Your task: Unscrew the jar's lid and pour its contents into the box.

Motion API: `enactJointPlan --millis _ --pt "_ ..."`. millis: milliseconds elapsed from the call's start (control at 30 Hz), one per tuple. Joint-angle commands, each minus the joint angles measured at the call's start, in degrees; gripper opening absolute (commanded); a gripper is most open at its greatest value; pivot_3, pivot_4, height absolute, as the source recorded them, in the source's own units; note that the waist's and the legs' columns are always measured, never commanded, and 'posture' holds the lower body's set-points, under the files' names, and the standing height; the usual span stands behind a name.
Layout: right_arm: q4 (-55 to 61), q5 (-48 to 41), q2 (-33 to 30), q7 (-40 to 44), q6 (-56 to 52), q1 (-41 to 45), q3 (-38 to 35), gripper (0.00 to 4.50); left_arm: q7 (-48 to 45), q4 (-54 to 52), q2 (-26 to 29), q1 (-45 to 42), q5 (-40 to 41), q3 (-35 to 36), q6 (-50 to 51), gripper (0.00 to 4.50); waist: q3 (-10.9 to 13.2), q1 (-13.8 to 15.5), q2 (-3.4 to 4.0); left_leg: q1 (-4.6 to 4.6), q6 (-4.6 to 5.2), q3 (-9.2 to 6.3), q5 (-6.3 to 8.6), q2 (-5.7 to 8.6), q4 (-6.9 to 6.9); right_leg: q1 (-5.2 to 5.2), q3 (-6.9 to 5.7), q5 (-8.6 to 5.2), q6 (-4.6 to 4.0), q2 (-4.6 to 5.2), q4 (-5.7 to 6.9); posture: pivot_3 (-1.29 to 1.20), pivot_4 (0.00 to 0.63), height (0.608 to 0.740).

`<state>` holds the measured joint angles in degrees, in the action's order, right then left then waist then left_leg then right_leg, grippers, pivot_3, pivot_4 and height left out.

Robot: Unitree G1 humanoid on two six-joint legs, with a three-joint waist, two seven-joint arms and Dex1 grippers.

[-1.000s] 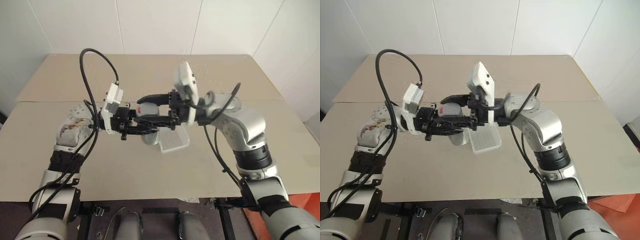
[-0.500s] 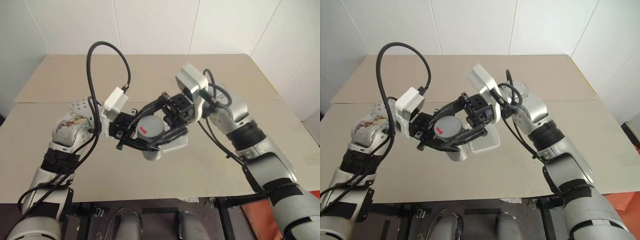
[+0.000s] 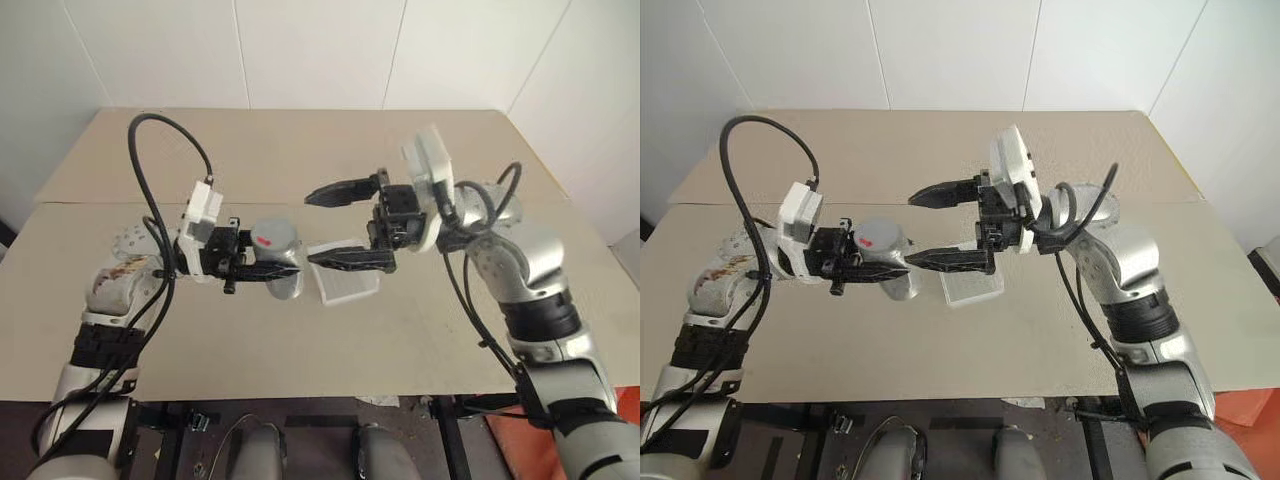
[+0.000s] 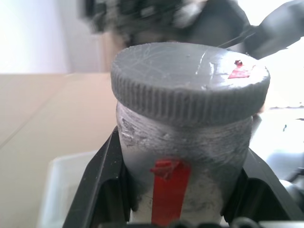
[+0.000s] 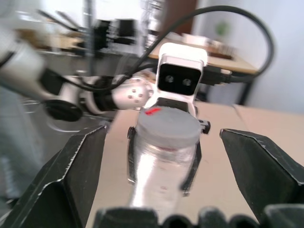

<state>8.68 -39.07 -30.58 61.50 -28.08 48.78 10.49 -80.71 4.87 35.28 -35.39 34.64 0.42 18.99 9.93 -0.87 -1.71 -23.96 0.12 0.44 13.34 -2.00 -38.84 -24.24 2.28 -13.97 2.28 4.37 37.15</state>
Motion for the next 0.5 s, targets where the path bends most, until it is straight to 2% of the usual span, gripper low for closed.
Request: enactJointPlan --millis 33,167,500 --pt "7.08 1.61 1.91 -10.46 -7.54 1.32 -0.29 4.47 0.32 0.94 -0.70 -1.28 -1.22 0.61 -2.34 1.93 0.00 -0.24 0.00 0.00 0.00 0.01 0.00 0.00 0.01 -0.01 0.02 0.00 0.00 -0.01 0.01 0.00 0.150 0.740" --pt "9.49 3.93 5.47 -16.17 -11.37 1.91 1.37 4.47 -0.36 2.72 -2.09 -2.89 -2.55 -0.37 -3.70 1.93 0.00 -0.13 0.00 0.01 0.00 0.00 0.00 0.00 0.01 0.00 0.02 0.00 0.00 -0.02 0.00 0.00 0.150 0.740" --pt "6.16 11.33 12.36 -22.00 -13.12 4.70 5.67 4.47 -1.92 4.32 -3.61 -4.78 -3.56 -0.93 -4.61 1.93 0.00 -0.06 0.00 -0.03 0.00 -0.01 0.00 0.02 0.00 0.00 0.00 0.00 0.00 0.00 -0.01 0.00 0.150 0.740"
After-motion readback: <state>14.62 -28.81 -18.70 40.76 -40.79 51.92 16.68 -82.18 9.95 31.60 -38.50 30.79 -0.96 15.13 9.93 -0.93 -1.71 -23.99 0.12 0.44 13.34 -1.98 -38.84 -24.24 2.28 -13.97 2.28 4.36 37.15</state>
